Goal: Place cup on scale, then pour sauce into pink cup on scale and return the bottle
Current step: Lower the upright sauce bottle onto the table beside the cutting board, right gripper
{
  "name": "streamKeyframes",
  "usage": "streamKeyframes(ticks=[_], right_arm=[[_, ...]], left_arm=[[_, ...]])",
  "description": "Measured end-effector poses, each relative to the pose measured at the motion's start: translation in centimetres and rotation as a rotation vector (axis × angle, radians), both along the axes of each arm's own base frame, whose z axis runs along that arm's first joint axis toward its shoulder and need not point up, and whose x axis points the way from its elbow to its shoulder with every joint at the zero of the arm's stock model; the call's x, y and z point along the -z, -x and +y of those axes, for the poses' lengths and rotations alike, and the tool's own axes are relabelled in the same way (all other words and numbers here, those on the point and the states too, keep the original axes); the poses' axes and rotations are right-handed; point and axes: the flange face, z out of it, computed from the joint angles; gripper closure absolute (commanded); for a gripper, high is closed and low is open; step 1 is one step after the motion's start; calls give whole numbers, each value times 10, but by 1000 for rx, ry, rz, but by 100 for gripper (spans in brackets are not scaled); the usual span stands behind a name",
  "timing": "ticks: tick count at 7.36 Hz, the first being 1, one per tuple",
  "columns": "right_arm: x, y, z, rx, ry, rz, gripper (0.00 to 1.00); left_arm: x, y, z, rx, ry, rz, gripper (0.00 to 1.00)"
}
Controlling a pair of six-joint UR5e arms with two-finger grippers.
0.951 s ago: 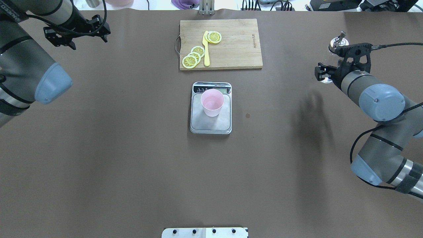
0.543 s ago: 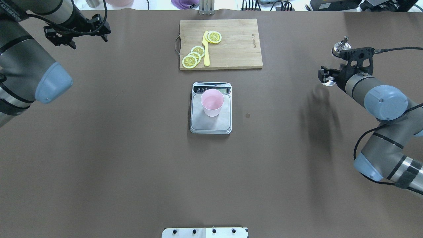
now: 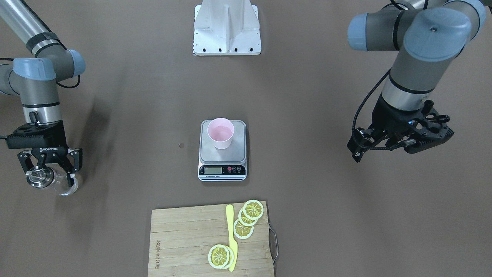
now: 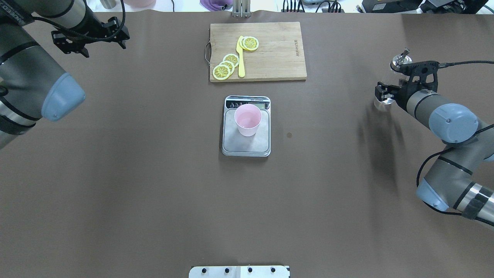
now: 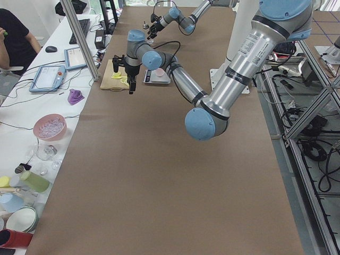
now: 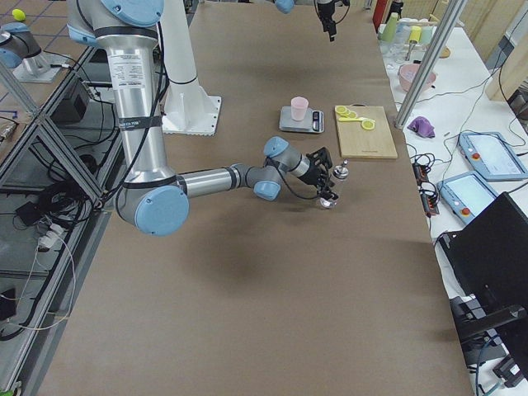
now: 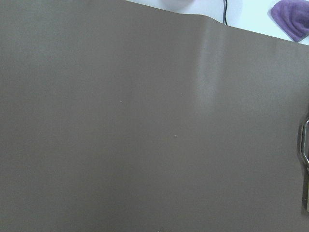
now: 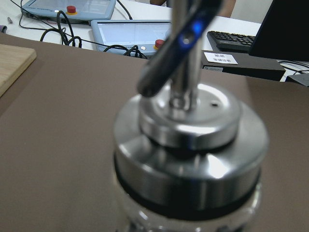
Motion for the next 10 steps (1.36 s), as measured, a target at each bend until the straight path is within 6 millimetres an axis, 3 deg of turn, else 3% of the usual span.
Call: streamKeyframes(ticks=[1,3,4,5,6,7,10], right_arm=[[-6,1,-1,-2,-6,-7,93],[-8,1,-2,-4,-10,-15,65],[-8,2,-2,-5,-10,-17,58],[-8,2,-2,-6,-10,-19,40],[-9,1,-2,-8,-10,-19,14],[-9,1,-2,-8,-9,-19,1],[-11,0,0,-8,-8,-18,1]], left_arm=[[0,0,0,0,0,0,2],[0,0,0,0,0,0,2],[0,0,0,0,0,0,2],[0,0,0,0,1,0,2],[-1,0,0,0,1,-1,2],[-1,0,0,0,1,-1,2],[-1,0,-1,0,2,-1,2]])
